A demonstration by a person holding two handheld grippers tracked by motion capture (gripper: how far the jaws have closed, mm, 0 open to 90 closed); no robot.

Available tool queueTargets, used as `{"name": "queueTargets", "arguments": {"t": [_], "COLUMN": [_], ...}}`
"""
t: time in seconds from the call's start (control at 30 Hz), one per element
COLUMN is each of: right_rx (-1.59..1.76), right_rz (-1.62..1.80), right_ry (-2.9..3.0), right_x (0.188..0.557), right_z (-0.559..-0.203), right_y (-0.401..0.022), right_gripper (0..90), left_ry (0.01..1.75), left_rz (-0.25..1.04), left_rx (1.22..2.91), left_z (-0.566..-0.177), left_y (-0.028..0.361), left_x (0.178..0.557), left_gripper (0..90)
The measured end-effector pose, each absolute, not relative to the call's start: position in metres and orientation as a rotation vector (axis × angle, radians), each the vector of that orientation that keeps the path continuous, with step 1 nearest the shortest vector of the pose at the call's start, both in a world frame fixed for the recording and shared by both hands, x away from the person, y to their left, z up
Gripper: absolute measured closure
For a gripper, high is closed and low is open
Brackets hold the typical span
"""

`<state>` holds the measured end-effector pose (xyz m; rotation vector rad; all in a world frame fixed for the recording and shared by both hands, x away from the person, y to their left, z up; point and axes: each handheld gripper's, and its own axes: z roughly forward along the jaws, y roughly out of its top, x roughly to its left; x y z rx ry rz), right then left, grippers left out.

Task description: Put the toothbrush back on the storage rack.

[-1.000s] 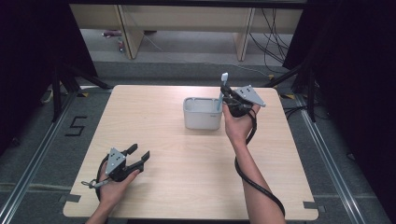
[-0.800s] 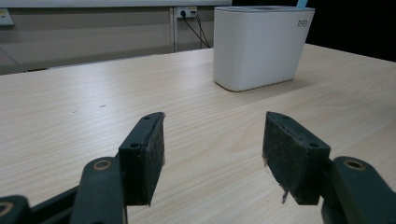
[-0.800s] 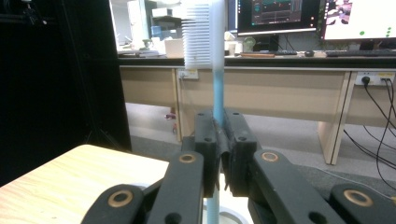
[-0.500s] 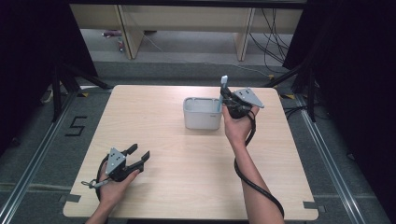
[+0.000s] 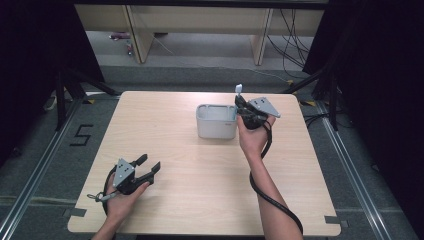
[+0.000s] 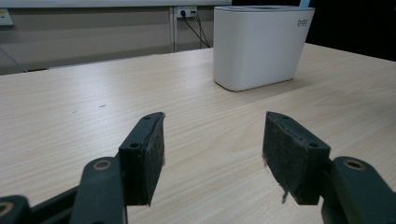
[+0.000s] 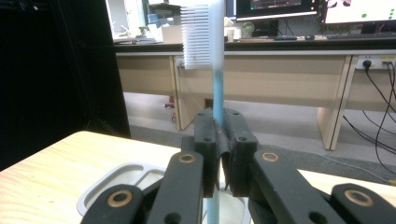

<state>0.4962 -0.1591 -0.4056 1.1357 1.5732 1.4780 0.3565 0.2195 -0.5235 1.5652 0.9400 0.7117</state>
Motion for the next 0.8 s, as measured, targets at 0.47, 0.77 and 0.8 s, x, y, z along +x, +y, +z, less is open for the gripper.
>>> {"name": "queueTargets", "arguments": {"t": [0.47,0.77,0.8], "right_rx": [1.15,1.185,1.181], "right_rz": [1.452,1.441,1.439], "right_ry": [1.594,1.604,1.601], "right_x": [0.499,0.5,0.5], "right_z": [-0.418,-0.428,-0.429], "right_y": [-0.163,-0.161,-0.161], "right_gripper": [85.4,85.4,85.4], "left_ry": [0.934,0.935,0.935], "left_rz": [0.716,0.715,0.715], "left_rx": [1.57,1.57,1.57], "left_z": [-0.523,-0.523,-0.523], "left_y": [0.219,0.219,0.219], "left_x": [0.357,0.357,0.357], "left_gripper": [38.6,38.6,38.6]}}
